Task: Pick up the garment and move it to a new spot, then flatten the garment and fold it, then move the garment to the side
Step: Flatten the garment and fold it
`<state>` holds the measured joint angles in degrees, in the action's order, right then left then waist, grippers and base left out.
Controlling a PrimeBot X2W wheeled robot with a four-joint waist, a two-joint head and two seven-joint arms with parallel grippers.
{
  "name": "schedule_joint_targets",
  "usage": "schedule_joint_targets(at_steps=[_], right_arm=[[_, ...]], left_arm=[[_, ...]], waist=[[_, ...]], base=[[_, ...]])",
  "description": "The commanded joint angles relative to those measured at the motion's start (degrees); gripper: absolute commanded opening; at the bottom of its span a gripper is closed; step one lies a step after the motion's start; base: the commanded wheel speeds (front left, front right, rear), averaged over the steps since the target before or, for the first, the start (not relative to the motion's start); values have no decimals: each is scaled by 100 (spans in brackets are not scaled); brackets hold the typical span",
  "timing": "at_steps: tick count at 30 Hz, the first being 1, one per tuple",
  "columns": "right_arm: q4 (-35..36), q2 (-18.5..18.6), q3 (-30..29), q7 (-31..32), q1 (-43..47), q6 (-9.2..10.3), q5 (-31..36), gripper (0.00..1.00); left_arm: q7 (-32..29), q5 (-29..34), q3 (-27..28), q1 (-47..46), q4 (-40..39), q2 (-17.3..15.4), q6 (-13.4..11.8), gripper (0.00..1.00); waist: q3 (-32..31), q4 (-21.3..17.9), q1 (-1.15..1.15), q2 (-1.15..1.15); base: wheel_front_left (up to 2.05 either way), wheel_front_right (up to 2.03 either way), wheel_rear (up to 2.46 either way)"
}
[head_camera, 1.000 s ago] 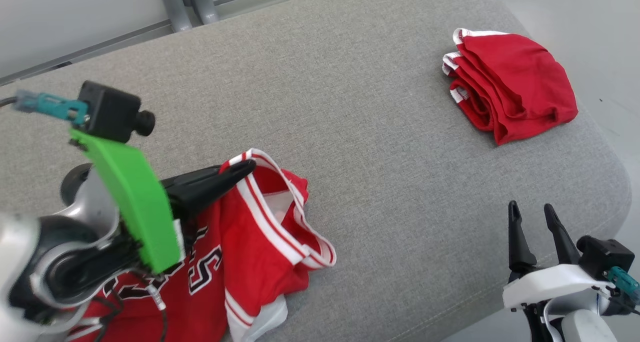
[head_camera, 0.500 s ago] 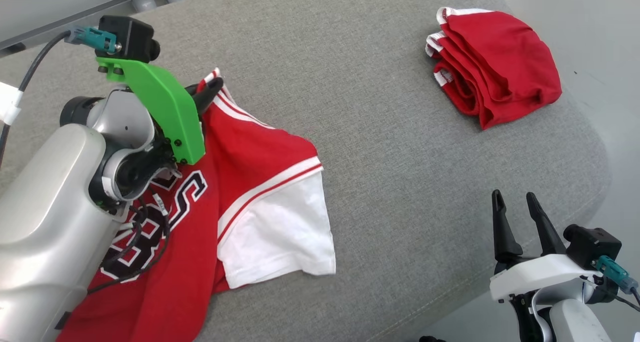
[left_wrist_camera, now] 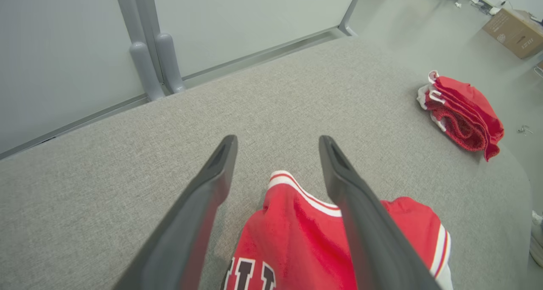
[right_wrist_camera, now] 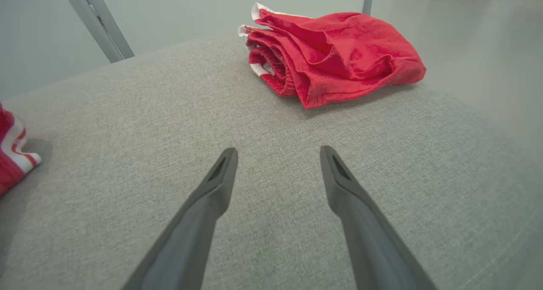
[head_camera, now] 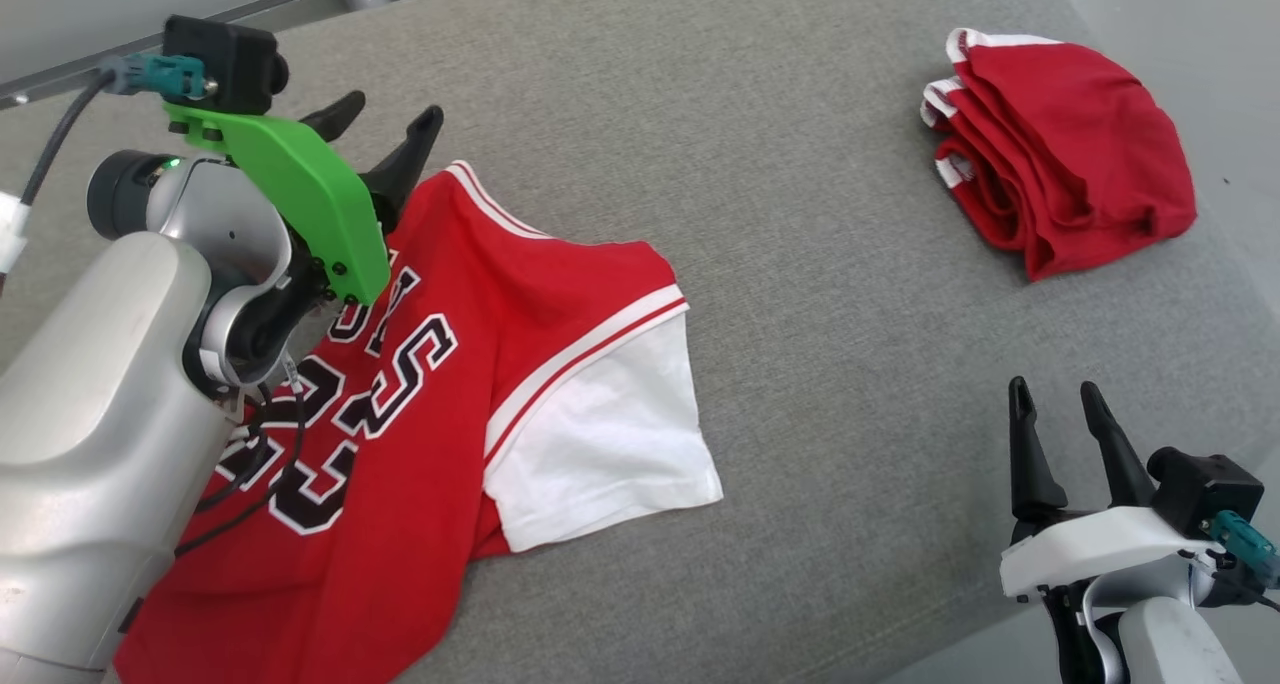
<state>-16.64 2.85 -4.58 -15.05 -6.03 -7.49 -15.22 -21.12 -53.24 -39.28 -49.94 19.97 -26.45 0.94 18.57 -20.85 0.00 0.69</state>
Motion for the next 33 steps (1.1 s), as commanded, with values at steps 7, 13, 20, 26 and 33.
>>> schedule_joint_targets(at_steps=[7, 13, 20, 26, 33], right_arm=[[176, 14, -248, -17, 42, 0, 392, 100], [340, 15, -444, -17, 173, 0, 624, 100], [589, 16, -537, -17, 356, 0, 816, 100], [769, 14, -599, -17, 474, 0, 955, 100], [920, 15, -682, -17, 721, 0, 1094, 100]], left_arm=[[900, 274, 224, 326, -638, -270, -82, 100], [1750, 749, 321, 1124, -1527, -697, -499, 100], [2616, 1276, 334, 2368, -2367, -1034, -1210, 100], [3234, 1618, 226, 3227, -2329, -882, -1834, 100], [3637, 1743, 701, 4273, -2235, -297, -2119, 100]], waist=[[-364, 901, 0, -69], [-624, 1464, 0, -69], [-850, 2021, 0, -69], [-926, 2291, 0, -69], [-1123, 2369, 0, -69]], base=[[0, 0, 0], [0, 0, 0], [0, 0, 0], [0, 0, 0], [0, 0, 0]])
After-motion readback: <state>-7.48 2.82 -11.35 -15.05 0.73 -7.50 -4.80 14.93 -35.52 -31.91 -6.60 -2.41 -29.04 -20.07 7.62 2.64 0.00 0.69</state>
